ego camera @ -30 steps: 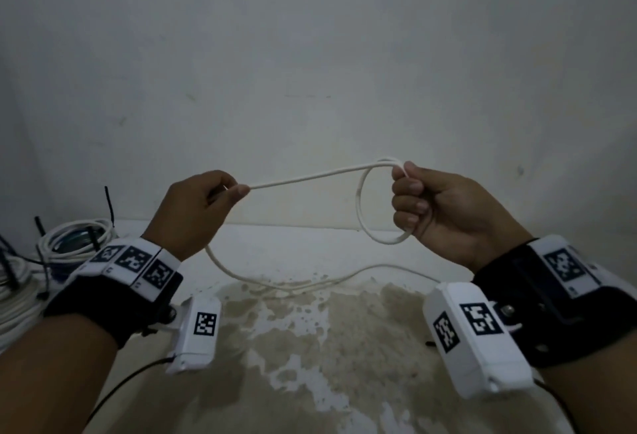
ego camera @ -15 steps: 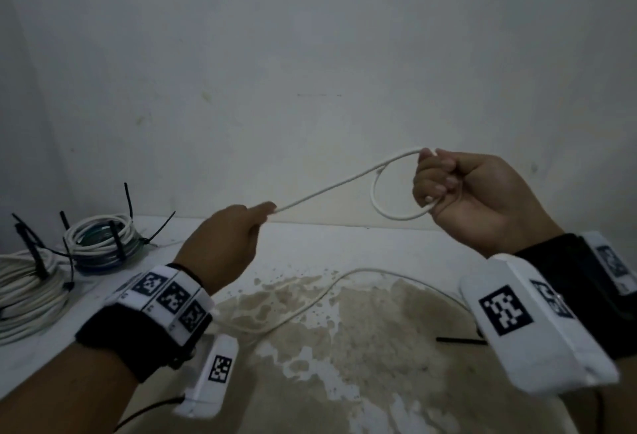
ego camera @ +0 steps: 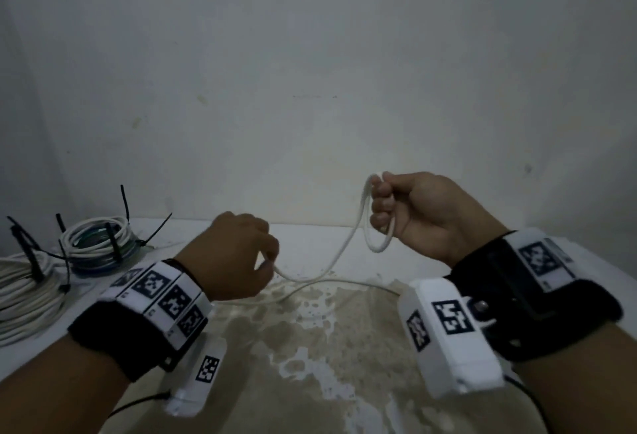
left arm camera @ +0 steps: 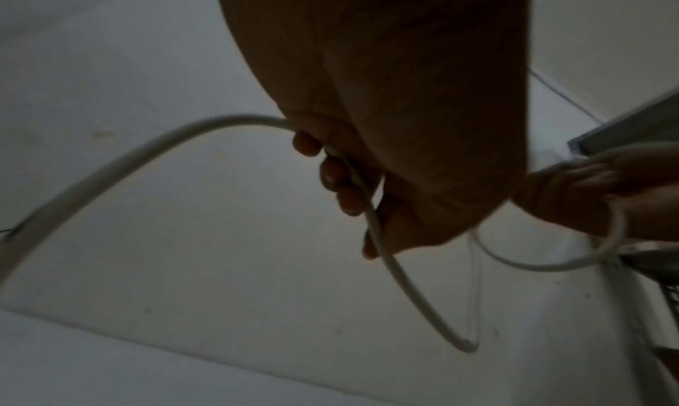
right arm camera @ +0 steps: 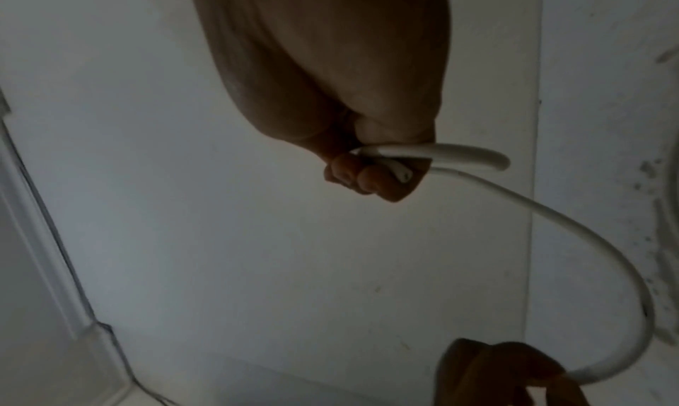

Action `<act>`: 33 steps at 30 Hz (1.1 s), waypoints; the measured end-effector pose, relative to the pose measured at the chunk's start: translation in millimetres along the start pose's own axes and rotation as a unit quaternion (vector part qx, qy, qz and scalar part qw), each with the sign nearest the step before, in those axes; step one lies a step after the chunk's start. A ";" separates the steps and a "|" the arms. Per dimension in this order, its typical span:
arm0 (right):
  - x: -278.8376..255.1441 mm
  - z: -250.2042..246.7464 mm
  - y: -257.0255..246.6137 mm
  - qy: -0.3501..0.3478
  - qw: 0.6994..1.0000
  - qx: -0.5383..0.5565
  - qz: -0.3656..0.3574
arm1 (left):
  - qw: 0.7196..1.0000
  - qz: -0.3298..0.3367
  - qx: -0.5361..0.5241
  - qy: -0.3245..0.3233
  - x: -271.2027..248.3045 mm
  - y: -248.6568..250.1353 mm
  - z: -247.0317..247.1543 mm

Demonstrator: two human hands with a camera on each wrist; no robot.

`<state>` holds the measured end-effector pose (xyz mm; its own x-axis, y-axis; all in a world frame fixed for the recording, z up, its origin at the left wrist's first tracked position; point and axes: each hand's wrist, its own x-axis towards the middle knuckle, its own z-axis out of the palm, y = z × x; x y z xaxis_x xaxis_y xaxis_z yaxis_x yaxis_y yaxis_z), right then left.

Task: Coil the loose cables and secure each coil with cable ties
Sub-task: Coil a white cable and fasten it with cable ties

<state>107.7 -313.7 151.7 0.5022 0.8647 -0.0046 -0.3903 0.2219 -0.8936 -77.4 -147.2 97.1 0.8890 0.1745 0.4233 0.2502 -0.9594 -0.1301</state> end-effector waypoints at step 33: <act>-16.4 33.6 50.3 -0.138 0.988 0.031 0.058 | 0.738 -0.166 -0.653 0.032 17.6 26.5 -18.1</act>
<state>53.8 -301.6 121.9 0.2252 0.9740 0.0257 -0.4842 0.1347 -0.8645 -62.1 -173.5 117.3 0.8317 0.4770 0.2841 -0.1703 -0.2679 0.9483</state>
